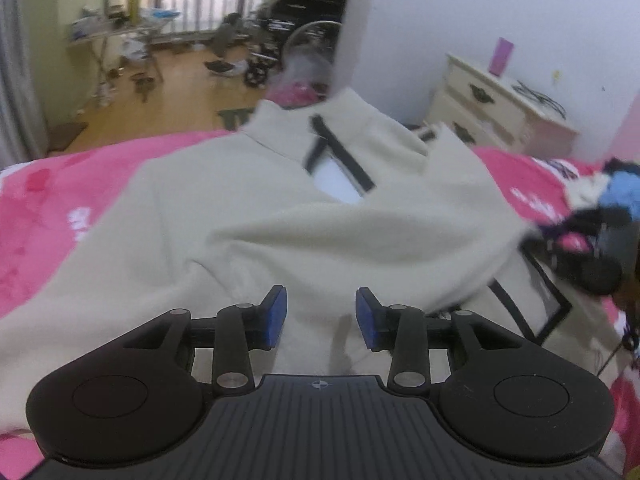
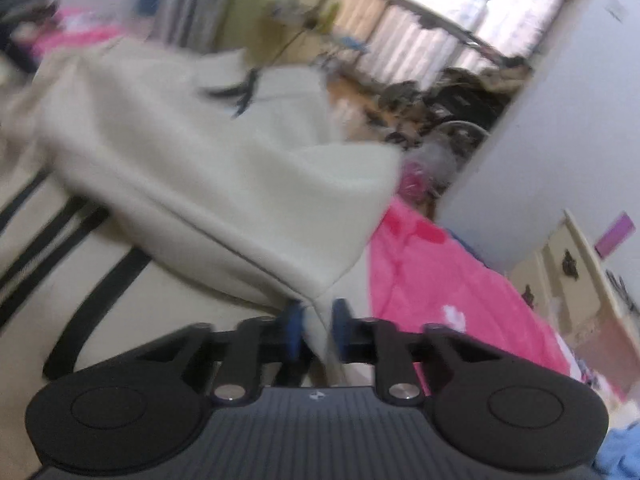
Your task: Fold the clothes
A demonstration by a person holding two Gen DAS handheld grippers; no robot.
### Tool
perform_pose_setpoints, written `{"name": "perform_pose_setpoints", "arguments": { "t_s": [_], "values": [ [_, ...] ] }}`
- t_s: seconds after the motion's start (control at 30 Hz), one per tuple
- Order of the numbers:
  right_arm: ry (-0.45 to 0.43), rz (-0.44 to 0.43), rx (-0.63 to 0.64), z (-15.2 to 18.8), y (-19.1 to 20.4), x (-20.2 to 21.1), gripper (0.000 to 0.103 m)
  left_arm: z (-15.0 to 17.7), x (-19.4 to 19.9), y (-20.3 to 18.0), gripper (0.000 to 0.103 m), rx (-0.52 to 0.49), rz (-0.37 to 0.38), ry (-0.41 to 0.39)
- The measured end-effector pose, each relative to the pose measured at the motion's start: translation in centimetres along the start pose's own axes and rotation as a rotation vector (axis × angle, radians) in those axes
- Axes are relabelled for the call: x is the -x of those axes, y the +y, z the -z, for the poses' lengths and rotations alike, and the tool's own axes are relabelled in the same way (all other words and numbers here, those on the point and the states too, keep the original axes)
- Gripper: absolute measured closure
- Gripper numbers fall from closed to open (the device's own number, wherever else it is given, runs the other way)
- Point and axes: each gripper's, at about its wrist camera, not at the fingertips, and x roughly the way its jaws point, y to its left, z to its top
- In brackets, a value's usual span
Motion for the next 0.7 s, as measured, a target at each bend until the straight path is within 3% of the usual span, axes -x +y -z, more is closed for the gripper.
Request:
{"name": "perform_pose_setpoints", "arguments": {
  "t_s": [0.1,0.2,0.3,0.37,0.43,0.47,0.53,0.7],
  "values": [
    [-0.031,0.075,-0.135,0.7,-2.1,0.6,0.090,0.4,-1.4,-1.5,0.065,-0.049,0.027,-0.002],
    [0.012,0.120,-0.260,2.5,-4.2,-1.0,0.090,1.2,-3.5,-2.9,0.066,-0.108,0.038,0.030],
    [0.078,0.138,-0.247,4.1,-4.4,-3.4,0.087,2.3,-4.5,-4.2,0.066,-0.191,0.024,0.065],
    [0.072,0.156,-0.210,4.5,-3.9,-3.5,0.077,2.9,-4.0,-4.4,0.066,-0.212,0.022,0.064],
    [0.084,0.177,-0.192,4.2,-4.0,-2.8,0.056,3.2,-3.3,-4.3,0.065,-0.211,0.028,0.065],
    [0.093,0.181,-0.184,4.0,-4.2,-2.2,0.053,3.3,-2.9,-4.2,0.065,-0.204,0.030,0.065],
    [0.089,0.127,-0.234,2.8,-4.9,-1.9,0.042,3.2,-2.1,-3.5,0.065,-0.176,0.027,0.067],
    [0.074,-0.023,-0.374,-0.2,-6.5,-1.2,0.041,2.7,-0.2,-1.1,0.065,-0.041,0.031,0.074]
  ]
}}
